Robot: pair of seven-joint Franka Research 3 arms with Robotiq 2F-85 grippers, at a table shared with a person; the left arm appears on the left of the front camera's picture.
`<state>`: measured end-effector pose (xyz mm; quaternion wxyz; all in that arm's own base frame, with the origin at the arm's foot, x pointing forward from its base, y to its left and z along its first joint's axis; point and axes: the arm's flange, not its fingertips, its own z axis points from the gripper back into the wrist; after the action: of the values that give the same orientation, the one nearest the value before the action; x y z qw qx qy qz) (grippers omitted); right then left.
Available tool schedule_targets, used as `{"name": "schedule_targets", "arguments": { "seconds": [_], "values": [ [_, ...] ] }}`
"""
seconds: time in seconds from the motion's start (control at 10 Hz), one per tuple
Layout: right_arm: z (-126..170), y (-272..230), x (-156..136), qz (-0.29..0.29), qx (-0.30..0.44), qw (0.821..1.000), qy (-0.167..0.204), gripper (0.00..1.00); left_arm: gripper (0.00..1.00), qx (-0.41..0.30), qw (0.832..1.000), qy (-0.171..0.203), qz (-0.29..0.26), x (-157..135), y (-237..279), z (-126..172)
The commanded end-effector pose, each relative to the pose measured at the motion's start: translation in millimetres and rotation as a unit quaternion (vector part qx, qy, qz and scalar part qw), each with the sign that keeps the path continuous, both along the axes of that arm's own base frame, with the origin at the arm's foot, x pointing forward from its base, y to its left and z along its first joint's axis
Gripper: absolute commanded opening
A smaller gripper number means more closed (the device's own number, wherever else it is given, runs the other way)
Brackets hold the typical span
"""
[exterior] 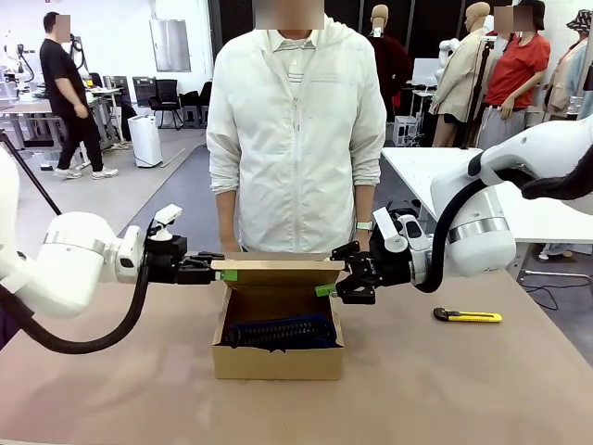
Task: Pack the items into the box.
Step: Close the Mailer Box.
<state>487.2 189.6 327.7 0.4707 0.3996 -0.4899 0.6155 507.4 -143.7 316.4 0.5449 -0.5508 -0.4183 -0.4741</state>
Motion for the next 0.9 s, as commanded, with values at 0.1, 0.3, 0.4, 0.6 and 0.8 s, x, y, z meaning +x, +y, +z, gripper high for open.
{"name": "schedule_targets", "arguments": {
  "seconds": [0.1,0.3,0.4,0.6,0.8],
  "values": [
    [-2,-6,-8,-0.002,0.001,1.0,-0.005,1.0,1.0,0.009,0.999,-0.03,-0.015,-13,7,-2],
    [0,-24,-16,-0.038,-0.019,0.999,0.033,1.0,1.0,0.016,0.999,-0.042,-0.001,-26,32,5],
    [1,-39,-23,-0.062,-0.028,0.996,0.053,1.0,1.0,0.021,0.999,-0.035,0.025,-35,53,6],
    [4,-62,-24,-0.103,-0.003,0.989,0.111,1.0,1.0,0.018,0.993,0.015,0.113,-52,99,10],
    [8,-64,-7,-0.149,0.076,0.973,0.159,1.0,1.0,-0.093,0.98,0.008,0.175,-53,115,29]
  ]
}}
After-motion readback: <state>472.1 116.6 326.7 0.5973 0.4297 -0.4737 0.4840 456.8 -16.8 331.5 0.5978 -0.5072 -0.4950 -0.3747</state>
